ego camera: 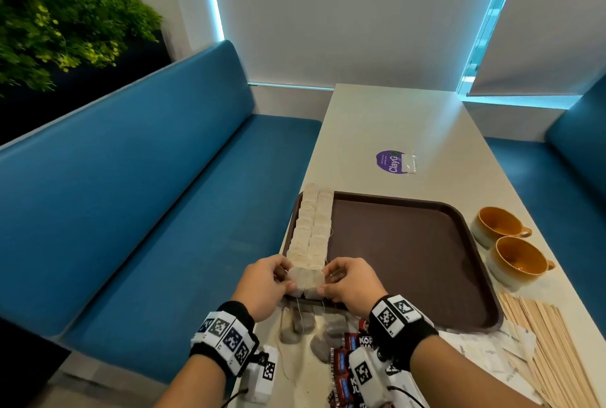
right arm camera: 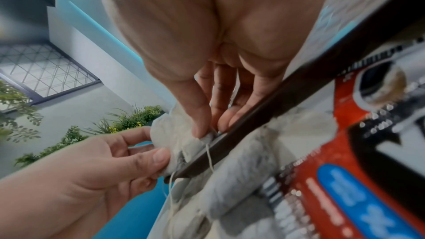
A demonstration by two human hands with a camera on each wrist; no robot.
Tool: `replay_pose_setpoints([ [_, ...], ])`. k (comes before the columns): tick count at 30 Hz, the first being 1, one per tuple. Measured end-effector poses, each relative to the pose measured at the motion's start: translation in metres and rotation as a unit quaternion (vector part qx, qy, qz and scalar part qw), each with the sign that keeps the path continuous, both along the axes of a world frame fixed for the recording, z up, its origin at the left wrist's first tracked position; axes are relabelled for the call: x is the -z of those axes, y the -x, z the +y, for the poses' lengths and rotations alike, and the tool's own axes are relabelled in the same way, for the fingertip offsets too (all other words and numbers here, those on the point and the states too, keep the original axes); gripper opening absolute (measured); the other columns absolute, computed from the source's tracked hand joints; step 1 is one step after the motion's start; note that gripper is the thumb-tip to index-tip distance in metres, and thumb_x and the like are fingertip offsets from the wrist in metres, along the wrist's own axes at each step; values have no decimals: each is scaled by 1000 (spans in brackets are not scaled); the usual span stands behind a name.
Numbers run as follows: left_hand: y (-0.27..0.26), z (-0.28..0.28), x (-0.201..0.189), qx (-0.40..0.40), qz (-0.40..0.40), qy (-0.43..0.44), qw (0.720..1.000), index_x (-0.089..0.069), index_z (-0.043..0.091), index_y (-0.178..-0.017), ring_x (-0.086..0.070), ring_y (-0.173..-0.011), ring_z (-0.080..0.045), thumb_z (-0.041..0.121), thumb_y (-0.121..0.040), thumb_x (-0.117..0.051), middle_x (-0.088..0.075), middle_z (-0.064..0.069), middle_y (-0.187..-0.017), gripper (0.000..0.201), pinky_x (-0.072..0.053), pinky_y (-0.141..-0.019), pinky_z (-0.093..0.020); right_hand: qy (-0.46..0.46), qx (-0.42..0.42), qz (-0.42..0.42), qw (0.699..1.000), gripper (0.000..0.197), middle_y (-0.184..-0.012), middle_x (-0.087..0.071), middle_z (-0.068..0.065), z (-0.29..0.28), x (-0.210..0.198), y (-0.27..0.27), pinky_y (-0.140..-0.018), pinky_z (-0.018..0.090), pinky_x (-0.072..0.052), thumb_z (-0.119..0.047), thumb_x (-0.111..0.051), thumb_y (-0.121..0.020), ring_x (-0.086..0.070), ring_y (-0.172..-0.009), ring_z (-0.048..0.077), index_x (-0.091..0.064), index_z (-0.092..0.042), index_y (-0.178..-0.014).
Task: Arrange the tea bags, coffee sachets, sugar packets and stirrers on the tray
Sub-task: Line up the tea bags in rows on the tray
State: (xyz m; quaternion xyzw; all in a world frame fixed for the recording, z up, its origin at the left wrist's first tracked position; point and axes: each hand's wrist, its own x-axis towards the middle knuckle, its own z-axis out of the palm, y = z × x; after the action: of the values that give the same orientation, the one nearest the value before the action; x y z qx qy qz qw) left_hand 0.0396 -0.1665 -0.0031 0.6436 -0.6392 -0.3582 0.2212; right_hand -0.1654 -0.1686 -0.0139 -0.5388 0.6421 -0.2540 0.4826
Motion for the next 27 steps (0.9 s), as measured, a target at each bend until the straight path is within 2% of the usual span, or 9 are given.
replay_pose_setpoints([
  [4, 2, -5, -3, -3, -33, -1, 999, -65, 28, -89, -57, -71, -5, 12, -82, -81, -66, 5, -85, 23, -40, -55, -5, 4, -3, 32, 999, 24, -84, -76, 5, -4, 3, -2, -73, 37, -65, -12, -92, -71, -67, -70, 13, -73, -21, -83],
  [7, 4, -9, 0, -19, -36, 0, 999, -64, 29, -85, -57, -70, -7, 13, -80, -82, -66, 3, -84, 25, -41, -55, -8, 8, 0, 36, 999, 25, -87, -77, 10, -6, 2, -5, -73, 41, -65, -10, -92, -72, -68, -68, 15, -72, -20, -83],
  [10, 5, -12, 2, -39, -37, 9, 999, -64, 28, -83, -56, -67, -7, 14, -78, -84, -67, 3, -80, 25, -41, -56, -10, 9, 4, 29, 1000, 25, -88, -76, 11, -8, 1, -6, -69, 38, -65, -7, -89, -75, -69, -66, 16, -71, -17, -88],
  [13, 5, -12, 3, -49, -35, 12, 998, -64, 26, -83, -57, -66, -7, 16, -77, -85, -68, 3, -78, 24, -42, -57, -12, 9, 9, 21, 1000, 25, -84, -75, 9, -8, 0, -5, -69, 40, -65, -5, -88, -76, -70, -65, 17, -70, -16, -89],
  [16, 4, -7, 2, -54, -26, 14, 998, -63, 26, -85, -60, -70, -10, 18, -80, -83, -68, 3, -80, 22, -43, -59, -15, 10, 12, 5, 1000, 25, -78, -72, 6, -7, -2, -2, -65, 36, -65, -2, -87, -77, -69, -63, 17, -69, -14, -91],
  [20, 3, 1, -2, -70, -22, 48, 996, -60, 27, -89, -59, -81, -7, 18, -85, -74, -64, 6, -90, 18, -40, -63, -14, 0, -4, 18, 1000, 29, -79, -74, 7, -6, 0, 0, -65, 32, -63, -4, -90, -73, -71, -66, 17, -69, -14, -90],
  [24, 6, 12, -7, 2, -22, 119, 993, -59, 29, -84, -54, -78, -4, 12, -87, -69, -56, 12, -92, 20, -40, -69, -10, 0, 1, 43, 999, 31, -81, -77, 6, -6, 5, -2, -72, 40, -65, -9, -94, -67, -74, -73, 20, -70, -17, -86],
  [27, 7, 16, -4, 91, -52, 108, 989, -67, 32, -86, -52, -94, -2, 19, -91, -68, -55, 19, -98, 14, -40, -83, -13, 1, 16, 56, 998, 34, -78, -75, 4, -8, 3, -5, -69, 38, -65, -10, -95, -64, -72, -69, 20, -69, -16, -83],
])
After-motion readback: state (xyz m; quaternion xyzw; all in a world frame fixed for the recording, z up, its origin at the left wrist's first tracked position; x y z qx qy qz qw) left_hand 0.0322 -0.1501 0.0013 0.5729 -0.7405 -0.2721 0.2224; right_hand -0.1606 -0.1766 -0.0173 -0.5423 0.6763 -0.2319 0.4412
